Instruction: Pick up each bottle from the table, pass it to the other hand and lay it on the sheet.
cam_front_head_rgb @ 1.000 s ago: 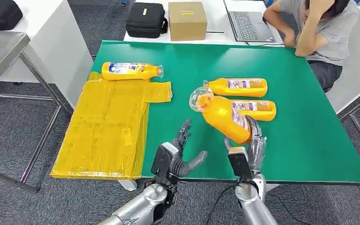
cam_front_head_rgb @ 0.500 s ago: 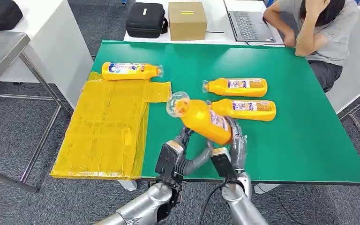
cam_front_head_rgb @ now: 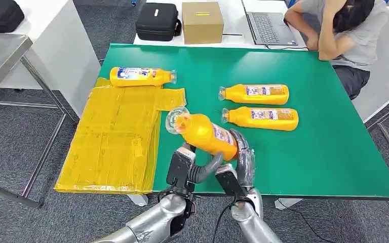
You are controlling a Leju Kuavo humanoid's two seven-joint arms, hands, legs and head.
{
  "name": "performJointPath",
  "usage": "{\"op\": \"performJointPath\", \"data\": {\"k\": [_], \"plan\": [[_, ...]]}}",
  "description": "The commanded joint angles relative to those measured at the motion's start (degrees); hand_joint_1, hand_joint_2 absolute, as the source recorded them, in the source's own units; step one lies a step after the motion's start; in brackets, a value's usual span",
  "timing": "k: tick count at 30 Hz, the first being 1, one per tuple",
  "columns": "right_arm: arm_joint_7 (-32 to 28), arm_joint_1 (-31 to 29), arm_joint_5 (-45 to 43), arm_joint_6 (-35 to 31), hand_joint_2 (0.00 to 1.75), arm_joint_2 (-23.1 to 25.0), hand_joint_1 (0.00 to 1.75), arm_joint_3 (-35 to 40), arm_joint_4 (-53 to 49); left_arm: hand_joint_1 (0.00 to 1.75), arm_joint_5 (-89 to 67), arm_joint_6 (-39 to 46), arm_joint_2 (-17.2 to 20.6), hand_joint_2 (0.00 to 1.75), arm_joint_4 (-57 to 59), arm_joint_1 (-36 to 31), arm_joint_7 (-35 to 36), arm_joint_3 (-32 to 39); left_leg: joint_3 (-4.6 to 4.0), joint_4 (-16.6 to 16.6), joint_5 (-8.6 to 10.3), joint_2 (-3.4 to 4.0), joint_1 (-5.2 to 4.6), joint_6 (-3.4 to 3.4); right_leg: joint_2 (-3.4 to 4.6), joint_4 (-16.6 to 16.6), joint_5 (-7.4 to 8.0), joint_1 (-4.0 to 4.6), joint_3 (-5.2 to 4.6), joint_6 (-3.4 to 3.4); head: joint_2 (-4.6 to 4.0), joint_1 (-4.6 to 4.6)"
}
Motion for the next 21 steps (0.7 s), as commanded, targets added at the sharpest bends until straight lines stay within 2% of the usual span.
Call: {"op": "performJointPath", "data": {"k": [1, 11, 13, 14, 16, 17, 21], "plan": [[-0.05, -3.17, -0.26, -0.2, 1.75, 0.36, 1.75, 3.25, 4.06, 0.0, 0.63, 0.73, 0.87, 1.75, 2.07, -2.59, 0.17, 2.18, 0.25, 0.03, -0.13, 0.17, 0.05, -0.16, 0.1, 0.05, -0.1, 0.07, 0.19, -0.14, 0.0, 0.0], [-0.05, -4.98, -1.27, -0.2, 1.75, -0.55, 1.75, 4.9, 5.91, 0.0, 1.68, -1.56, 0.87, 1.75, 1.42, -2.5, 0.17, 1.51, 0.22, 0.0, -0.1, 0.15, 0.03, -0.13, 0.09, 0.02, -0.07, 0.03, 0.17, -0.11, 0.0, 0.0], [-0.05, -4.96, 2.0, -0.2, 1.75, -0.11, 1.75, 3.78, 6.37, 0.0, 5.05, -3.23, 0.87, 1.75, 1.53, -3.17, 0.81, -0.26, 0.24, 0.01, -0.11, 0.14, 0.03, -0.14, 0.08, 0.04, -0.09, 0.04, 0.19, -0.12, 0.0, 0.0], [-0.05, -4.54, 7.84, -0.2, 1.75, 0.92, 1.75, 0.79, 6.74, 0.0, 6.57, -3.24, 0.87, 1.75, 1.51, -3.83, 0.92, -1.85, 0.33, 0.05, -0.17, 0.14, 0.05, -0.19, 0.06, 0.09, -0.16, 0.06, 0.27, -0.16, 0.0, 0.0], [-0.05, -4.52, 10.13, -0.2, 1.75, 1.55, 1.75, 0.1, 7.11, 0.0, 7.26, -2.61, 0.87, 1.75, 1.34, -4.13, 0.83, -2.68, 0.28, 0.03, -0.12, 0.05, 0.05, -0.17, -0.02, 0.06, -0.14, 0.06, 0.24, -0.15, 0.0, 0.0], [-0.05, -4.41, 15.1, -0.2, 1.75, 2.66, 1.75, -1.15, 7.92, 0.0, 8.26, -2.08, 0.87, 1.75, 1.3, -4.44, 0.85, -3.16, 0.31, 0.07, -0.16, 0.05, 0.06, -0.2, -0.02, 0.1, -0.18, 0.08, 0.27, -0.17, 0.0, 0.0], [-0.05, -4.32, 16.15, -0.2, 1.75, 4.33, 1.75, -0.34, 8.87, 0.0, 8.81, -1.62, 0.87, 1.75, 1.67, -4.87, 0.34, -3.55, 0.33, 0.08, -0.2, 0.17, 0.08, -0.21, 0.09, 0.12, -0.18, 0.1, 0.25, -0.19, 0.0, 0.02]]}}
